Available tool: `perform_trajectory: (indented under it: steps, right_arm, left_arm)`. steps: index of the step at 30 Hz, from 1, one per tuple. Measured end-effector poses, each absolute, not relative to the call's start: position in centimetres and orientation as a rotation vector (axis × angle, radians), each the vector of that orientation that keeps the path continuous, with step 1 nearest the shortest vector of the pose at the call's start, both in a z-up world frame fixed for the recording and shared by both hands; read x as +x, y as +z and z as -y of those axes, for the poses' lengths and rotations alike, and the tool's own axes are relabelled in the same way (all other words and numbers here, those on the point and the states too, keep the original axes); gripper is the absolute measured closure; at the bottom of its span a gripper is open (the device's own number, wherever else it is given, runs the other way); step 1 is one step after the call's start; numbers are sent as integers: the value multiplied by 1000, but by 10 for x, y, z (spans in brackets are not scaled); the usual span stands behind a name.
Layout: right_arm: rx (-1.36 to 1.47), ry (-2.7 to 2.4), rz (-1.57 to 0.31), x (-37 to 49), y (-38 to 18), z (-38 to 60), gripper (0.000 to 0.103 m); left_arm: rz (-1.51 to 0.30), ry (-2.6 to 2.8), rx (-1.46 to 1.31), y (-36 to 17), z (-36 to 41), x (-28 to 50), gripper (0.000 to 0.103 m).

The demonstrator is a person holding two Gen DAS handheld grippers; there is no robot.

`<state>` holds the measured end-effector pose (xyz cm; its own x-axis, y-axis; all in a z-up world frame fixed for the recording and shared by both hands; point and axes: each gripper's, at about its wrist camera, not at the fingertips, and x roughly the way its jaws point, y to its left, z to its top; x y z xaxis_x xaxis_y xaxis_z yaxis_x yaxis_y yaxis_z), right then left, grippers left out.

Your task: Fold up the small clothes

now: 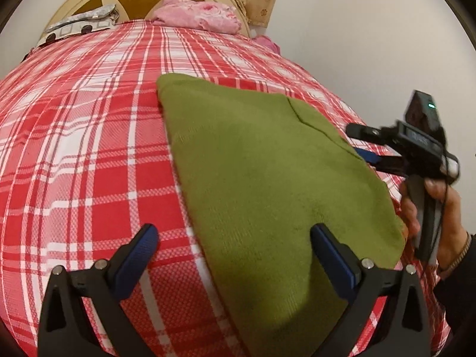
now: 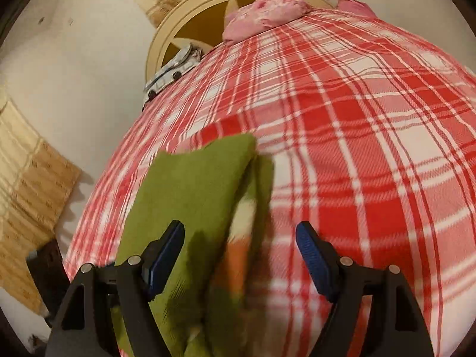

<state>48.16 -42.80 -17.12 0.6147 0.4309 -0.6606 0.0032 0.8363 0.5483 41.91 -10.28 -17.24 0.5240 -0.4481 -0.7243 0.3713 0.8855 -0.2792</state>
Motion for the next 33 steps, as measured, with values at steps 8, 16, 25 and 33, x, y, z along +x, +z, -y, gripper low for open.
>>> perform_trajectory:
  steps: [8, 16, 25, 33]
  right_arm:
    - [612, 320, -907, 518, -191, 426, 26]
    - [549, 392, -924, 540, -195, 404, 32]
    - [472, 386, -915, 533, -190, 388, 65]
    - [451, 310, -883, 520, -179, 380, 73]
  left_arm:
    - [-906, -520, -115, -179, 106, 423, 0]
    - [-901, -539, -123, -180, 106, 424, 0]
    - [-896, -617, -110, -177, 110, 422, 17]
    - [-829, -602, -8, -162, 119, 406, 48]
